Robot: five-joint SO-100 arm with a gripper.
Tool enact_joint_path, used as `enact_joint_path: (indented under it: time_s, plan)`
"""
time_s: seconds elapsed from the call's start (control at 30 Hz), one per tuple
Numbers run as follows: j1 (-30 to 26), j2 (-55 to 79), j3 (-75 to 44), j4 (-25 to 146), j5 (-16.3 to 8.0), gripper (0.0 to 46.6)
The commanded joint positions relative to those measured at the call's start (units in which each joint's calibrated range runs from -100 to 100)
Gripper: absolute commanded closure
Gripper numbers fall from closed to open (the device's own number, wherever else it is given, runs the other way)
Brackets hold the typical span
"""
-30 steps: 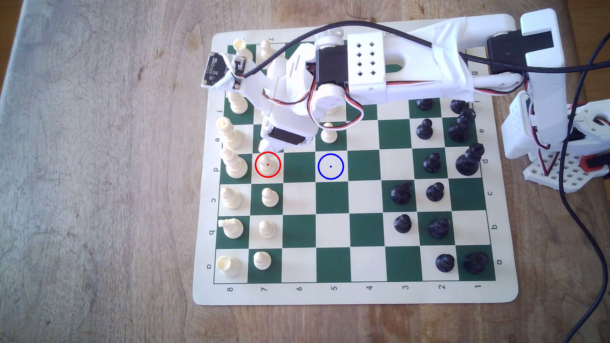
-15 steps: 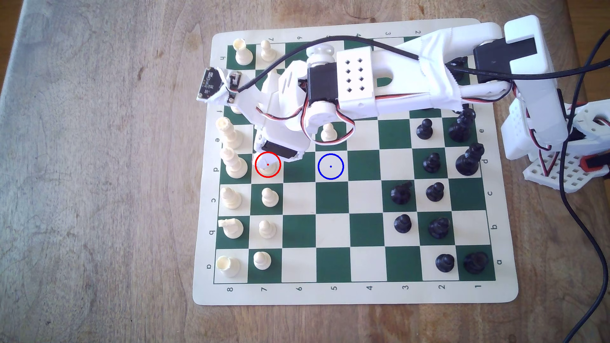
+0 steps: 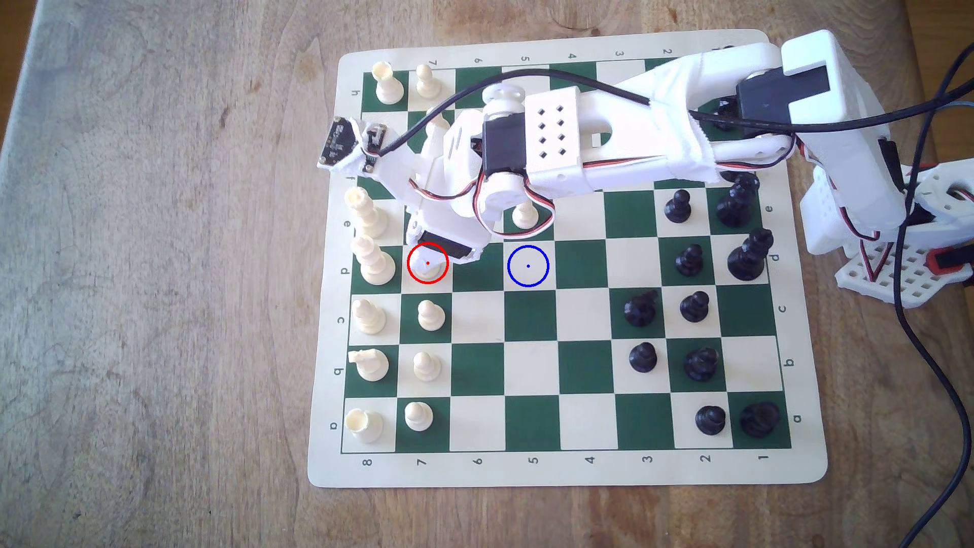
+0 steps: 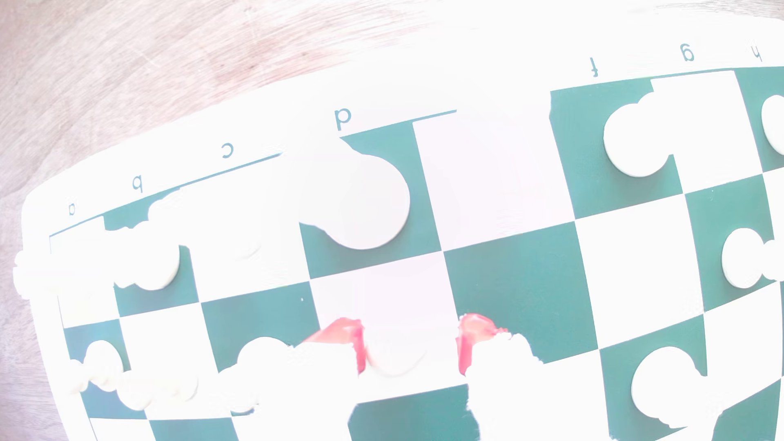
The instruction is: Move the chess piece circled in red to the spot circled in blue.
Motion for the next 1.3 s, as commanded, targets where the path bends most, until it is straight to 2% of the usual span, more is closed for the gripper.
enact_joint_path:
  time_s: [0.0, 1.07, 1.27]
  plan:
    - [-0.52, -2.08, -2.98, -0.85, -0.39, 34.6]
    - [-2.01, -2.76, -1.08, -0.85, -1.22, 35.4]
    - [-2.16, -2.93, -1.08, -0.69, -1.27, 43.0]
